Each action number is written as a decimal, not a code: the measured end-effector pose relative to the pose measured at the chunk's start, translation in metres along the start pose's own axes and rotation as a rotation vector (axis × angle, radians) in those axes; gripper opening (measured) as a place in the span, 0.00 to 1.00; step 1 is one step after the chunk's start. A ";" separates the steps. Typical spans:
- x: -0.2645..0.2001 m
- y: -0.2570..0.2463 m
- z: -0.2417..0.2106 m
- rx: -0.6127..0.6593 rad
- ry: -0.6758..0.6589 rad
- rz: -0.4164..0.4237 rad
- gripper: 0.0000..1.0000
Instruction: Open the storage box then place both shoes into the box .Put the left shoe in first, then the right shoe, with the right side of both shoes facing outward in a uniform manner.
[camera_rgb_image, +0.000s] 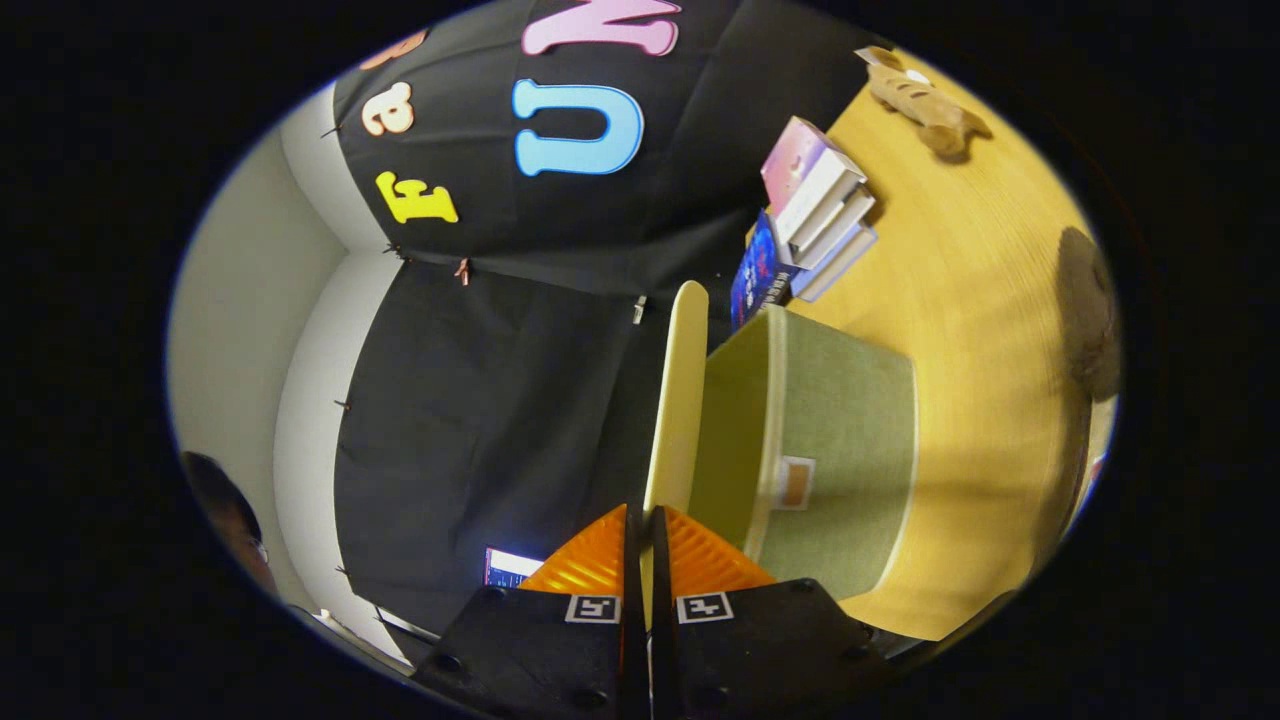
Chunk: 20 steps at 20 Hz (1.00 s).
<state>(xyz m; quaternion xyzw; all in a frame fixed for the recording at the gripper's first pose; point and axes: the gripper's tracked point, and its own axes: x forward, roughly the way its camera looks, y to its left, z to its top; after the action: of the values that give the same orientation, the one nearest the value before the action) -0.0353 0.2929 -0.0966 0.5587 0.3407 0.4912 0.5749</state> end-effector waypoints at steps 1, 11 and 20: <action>0.006 0.010 0.000 -0.016 0.007 0.003 0.06; 0.093 0.102 -0.009 -0.114 0.045 0.073 0.06; 0.153 0.127 -0.033 -0.118 0.114 0.085 0.06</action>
<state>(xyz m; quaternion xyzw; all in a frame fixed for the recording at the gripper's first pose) -0.0456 0.4344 0.0470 0.5091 0.3192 0.5653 0.5652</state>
